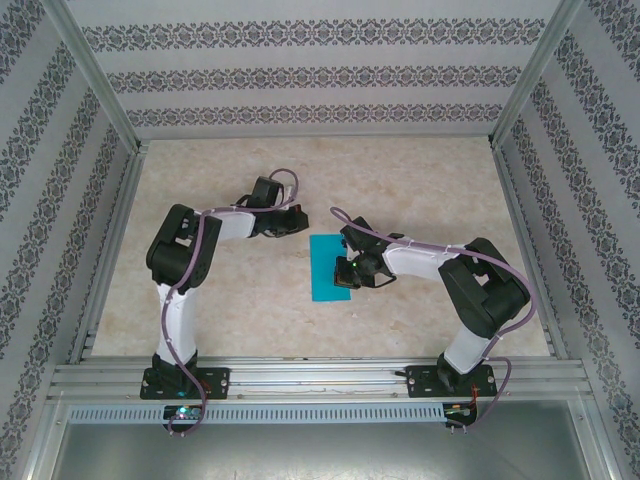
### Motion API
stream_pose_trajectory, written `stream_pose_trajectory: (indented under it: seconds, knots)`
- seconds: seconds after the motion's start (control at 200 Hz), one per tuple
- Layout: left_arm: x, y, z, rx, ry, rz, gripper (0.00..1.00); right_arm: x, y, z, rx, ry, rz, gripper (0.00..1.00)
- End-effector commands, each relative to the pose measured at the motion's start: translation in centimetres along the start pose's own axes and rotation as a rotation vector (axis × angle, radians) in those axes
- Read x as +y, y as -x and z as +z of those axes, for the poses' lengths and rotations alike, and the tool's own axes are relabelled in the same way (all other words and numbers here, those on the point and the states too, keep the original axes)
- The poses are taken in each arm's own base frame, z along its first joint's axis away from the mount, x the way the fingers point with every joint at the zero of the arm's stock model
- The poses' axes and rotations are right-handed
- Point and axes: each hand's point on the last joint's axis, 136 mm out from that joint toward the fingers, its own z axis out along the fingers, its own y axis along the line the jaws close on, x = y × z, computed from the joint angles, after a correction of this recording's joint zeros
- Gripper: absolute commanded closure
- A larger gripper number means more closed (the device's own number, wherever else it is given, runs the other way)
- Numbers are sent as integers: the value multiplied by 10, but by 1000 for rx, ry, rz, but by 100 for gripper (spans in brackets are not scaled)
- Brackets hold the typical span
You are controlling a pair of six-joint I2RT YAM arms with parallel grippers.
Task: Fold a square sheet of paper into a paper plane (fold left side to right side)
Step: First fold the square sheet of paper in half at the center of the table, then fold the triangle a second time at the center of the table.
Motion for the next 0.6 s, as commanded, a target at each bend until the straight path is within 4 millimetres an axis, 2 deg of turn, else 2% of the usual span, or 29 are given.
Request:
stream_pose_trajectory:
  seconds: [0.0,0.14,0.255,0.34,0.46,0.595]
  knots:
    - [-16,9,-37,-58,2,42,96,-45,-38,10,118,-157,82,100]
    - [-32,-24,-55,-6,-19,38,96,-41,-35,11,107,-141,85,100]
    - [-43,-62,-50,93,-49,23,96,-40,-31,12,100,-139,83,100]
    - [-49,-83,-43,137,-56,19,96,-39,-30,12,99,-139,83,100]
    - [-48,-99,-28,181,-63,-7,96,-39,-30,13,102,-139,84,100]
    - [-42,-109,-14,213,-52,-19,96,-38,-31,14,109,-137,85,100]
